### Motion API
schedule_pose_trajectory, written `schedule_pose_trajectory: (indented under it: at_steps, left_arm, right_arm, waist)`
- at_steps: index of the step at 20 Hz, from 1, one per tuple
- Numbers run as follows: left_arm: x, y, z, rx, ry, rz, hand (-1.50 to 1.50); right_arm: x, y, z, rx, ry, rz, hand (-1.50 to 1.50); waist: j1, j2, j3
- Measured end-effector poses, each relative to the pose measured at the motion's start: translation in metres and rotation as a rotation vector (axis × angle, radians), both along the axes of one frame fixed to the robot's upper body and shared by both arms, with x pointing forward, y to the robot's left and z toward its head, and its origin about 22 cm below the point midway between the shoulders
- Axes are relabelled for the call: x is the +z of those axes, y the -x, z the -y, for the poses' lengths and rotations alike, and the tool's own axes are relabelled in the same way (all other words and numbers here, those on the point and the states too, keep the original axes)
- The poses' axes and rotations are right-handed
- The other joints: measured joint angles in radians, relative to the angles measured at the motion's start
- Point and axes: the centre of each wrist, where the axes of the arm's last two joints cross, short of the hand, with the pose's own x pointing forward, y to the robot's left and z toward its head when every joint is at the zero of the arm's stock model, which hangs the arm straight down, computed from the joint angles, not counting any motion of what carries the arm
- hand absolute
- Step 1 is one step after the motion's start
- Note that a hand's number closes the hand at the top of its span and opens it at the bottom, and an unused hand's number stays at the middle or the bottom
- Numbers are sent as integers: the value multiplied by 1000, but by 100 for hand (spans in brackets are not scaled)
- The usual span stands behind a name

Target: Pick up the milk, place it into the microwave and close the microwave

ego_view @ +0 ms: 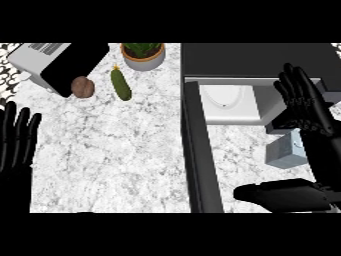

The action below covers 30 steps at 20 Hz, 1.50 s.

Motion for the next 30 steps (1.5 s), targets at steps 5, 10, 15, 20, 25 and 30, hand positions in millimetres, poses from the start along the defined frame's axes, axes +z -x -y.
schedule_pose_trajectory:
  at_steps: [5, 10, 15, 20, 25, 30]
  left_arm:
    - [-1, 28, -7, 8, 20, -22, -150]
    - [2, 57, -19, 8, 26, -26, -150]
    - [5, 73, -30, 7, 32, -26, -150]
    - [6, 83, -35, 10, 18, -38, -150]
    - [-2, 97, -40, 13, 10, -50, -150]
    - [-2, 100, -44, 21, 0, -66, -150]
  right_arm:
    - [7, 17, -12, -11, 32, -25, -150]
    - [7, 24, -4, -77, 64, -36, -150]
    - [-8, 20, 4, -131, 67, -71, -150]
    - [-29, 12, 11, -146, 81, -102, -150]
    - [-54, 6, 19, -183, 81, -124, -150]
    - [-71, 4, 42, -236, 78, -157, -150]
  waist:
    - [-2, -2, 1]
    - [0, -3, 1]
    - [0, -2, 2]
    - [0, -2, 2]
    - [3, -2, 2]
    - [1, -2, 2]
